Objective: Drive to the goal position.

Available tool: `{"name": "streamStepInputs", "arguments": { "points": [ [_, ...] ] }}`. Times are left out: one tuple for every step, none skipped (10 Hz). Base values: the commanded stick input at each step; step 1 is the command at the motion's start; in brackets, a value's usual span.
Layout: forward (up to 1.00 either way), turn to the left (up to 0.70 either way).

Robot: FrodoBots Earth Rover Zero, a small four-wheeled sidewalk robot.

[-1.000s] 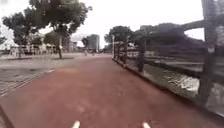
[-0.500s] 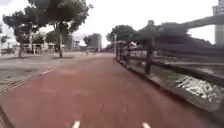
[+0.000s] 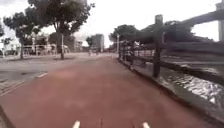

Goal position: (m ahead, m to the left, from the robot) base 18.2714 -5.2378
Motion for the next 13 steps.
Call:
{"name": "streamStepInputs", "arguments": {
  "points": [
    [0.7,0.0],
    [0.7,0.0],
    [0.7,0.11],
    [0.7,0.22],
    [0.7,0.01],
    [0.7,0.0],
    [0.7,0.0],
    [0.7,0.1],
    [0.7,0.27],
    [0.7,0.18],
    [0.7,0.0],
    [0.7,0.0],
    [0.7,0.0]
  ]
}}
